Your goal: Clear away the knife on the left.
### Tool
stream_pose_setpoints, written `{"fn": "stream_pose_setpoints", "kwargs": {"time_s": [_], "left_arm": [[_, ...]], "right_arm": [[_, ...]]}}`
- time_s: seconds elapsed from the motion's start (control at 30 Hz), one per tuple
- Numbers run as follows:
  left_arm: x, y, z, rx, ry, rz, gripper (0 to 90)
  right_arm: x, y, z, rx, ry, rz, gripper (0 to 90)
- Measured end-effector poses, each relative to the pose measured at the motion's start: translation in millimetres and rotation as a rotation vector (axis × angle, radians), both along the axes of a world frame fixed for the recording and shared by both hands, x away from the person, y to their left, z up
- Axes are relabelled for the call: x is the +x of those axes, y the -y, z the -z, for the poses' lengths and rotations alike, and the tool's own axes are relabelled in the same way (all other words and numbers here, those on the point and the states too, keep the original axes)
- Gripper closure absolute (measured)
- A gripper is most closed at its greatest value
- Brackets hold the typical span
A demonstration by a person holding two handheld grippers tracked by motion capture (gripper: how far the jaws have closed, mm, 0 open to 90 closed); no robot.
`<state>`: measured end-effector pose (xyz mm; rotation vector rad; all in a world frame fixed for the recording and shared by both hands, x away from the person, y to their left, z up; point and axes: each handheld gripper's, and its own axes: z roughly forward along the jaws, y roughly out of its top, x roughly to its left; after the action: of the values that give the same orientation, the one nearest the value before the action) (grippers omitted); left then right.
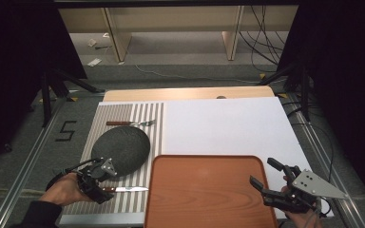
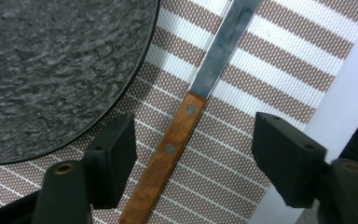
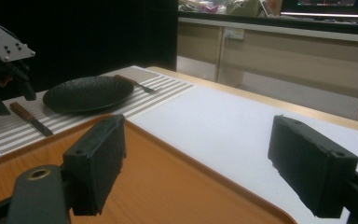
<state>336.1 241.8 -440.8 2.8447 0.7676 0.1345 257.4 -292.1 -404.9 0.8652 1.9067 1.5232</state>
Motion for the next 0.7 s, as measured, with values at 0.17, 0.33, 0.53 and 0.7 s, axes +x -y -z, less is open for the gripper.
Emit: {"fn": "stream_pose_setpoints", "kwargs": {"time_s": [0.17,0.33,0.53,0.7], "left_arm": [[4.6,1.7,4.3,0.021,-0.016,0.011,38.0],[8.5,5.5,10.3,0.052,-0.033,0.036,44.2],[11.9,7.5,14.0,0.073,-0.055,0.053,53.7],[15.7,9.6,16.6,0.104,-0.08,0.062,63.7]], "right_arm": [[0.0,-0.1,0.0,0.0,-0.001,0.0,20.1],[0.0,-0.1,0.1,-0.001,0.0,0.0,20.1],[0.3,-0.2,0.3,0.002,-0.002,-0.001,20.1],[0.3,-0.2,0.3,0.001,-0.002,-0.001,20.1]]}}
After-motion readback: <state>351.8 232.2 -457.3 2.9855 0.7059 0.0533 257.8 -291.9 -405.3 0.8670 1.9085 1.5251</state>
